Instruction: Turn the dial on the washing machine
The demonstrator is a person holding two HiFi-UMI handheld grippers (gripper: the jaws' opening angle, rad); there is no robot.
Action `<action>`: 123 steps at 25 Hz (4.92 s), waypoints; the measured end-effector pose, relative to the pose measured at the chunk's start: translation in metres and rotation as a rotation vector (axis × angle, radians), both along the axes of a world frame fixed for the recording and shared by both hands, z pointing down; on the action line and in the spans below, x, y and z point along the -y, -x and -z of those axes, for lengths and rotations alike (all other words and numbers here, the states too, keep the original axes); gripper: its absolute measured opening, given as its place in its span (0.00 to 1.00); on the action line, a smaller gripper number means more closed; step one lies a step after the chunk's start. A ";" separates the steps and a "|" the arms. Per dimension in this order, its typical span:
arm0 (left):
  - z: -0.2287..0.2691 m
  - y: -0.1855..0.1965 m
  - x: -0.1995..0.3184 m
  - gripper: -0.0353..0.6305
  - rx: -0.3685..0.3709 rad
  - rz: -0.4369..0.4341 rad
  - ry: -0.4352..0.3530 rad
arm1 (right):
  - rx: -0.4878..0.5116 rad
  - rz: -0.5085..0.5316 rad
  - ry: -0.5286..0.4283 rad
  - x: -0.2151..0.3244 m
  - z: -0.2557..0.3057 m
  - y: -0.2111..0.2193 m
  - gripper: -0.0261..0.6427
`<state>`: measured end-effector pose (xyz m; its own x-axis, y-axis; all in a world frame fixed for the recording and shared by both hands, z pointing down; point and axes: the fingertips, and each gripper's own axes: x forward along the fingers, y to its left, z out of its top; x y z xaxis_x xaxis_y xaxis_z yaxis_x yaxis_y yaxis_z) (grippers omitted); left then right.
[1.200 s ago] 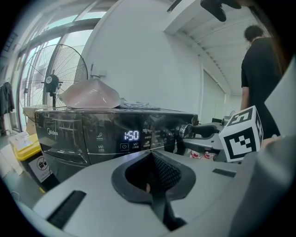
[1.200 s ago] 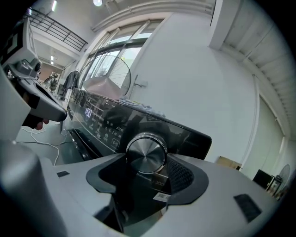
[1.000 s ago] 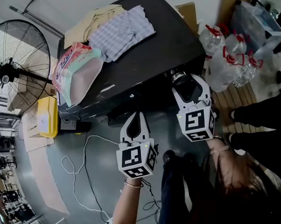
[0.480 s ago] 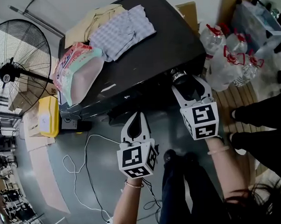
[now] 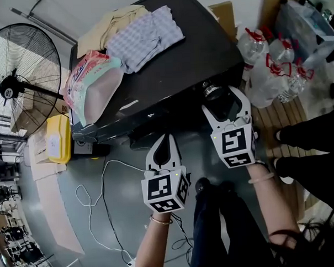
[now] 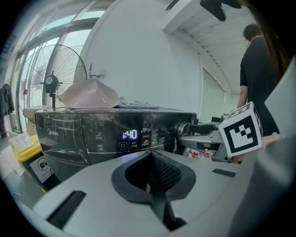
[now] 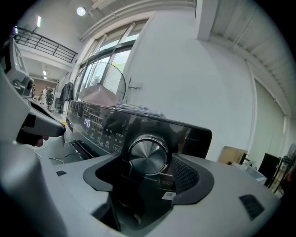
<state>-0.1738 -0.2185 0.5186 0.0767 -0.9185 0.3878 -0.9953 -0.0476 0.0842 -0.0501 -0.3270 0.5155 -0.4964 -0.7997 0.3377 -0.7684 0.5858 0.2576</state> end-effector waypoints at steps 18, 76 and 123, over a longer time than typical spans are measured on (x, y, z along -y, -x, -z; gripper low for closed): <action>0.006 -0.002 -0.002 0.08 0.019 -0.008 -0.010 | 0.295 -0.095 0.177 0.006 -0.003 -0.008 0.47; -0.001 -0.015 0.005 0.08 0.012 -0.041 -0.006 | 0.351 -0.063 0.171 0.007 0.002 -0.009 0.47; -0.001 -0.019 0.005 0.08 0.013 -0.047 -0.004 | 0.182 -0.043 0.069 0.002 0.010 -0.006 0.47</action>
